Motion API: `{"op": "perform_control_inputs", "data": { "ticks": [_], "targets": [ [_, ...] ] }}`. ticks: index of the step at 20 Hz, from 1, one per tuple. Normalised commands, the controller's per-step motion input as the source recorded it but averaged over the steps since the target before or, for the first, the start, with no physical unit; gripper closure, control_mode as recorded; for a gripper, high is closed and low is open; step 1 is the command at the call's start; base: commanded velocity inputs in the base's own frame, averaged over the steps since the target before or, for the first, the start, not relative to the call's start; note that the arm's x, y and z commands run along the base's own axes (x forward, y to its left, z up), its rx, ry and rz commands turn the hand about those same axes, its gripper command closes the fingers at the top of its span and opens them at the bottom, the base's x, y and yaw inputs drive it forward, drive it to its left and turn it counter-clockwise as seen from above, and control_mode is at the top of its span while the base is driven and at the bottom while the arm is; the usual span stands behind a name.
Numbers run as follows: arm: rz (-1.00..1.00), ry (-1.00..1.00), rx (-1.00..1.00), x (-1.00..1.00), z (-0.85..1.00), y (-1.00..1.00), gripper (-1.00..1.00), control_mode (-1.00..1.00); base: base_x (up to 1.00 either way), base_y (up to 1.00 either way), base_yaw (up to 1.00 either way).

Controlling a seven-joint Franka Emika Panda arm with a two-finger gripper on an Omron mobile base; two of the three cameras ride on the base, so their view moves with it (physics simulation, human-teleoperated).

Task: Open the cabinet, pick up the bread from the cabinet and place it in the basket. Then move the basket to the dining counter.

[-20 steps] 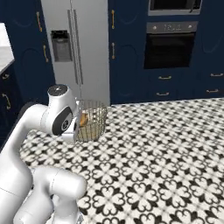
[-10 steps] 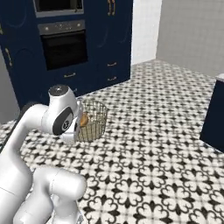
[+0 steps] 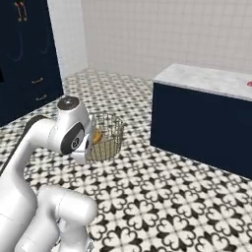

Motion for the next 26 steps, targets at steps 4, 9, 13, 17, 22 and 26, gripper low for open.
{"op": "perform_control_inputs", "data": {
  "ticks": [4,9,13,17,22,26],
  "targets": [
    [0.0,0.0,0.0,0.0,0.0,0.0,1.0,1.0,1.0,0.0,-0.43],
    [0.0,0.0,0.0,0.0,0.0,0.0,1.0,1.0,1.0,0.27,-0.53],
    [0.0,0.0,0.0,0.0,0.0,0.0,1.0,1.0,1.0,0.54,-0.57],
    [0.0,0.0,0.0,0.0,0.0,0.0,1.0,1.0,1.0,0.96,-0.41],
    [0.0,0.0,0.0,0.0,0.0,0.0,1.0,1.0,0.73,0.71,0.05],
    [0.0,0.0,0.0,0.0,0.0,0.0,1.0,1.0,0.45,-0.03,0.26]
  ]
}}
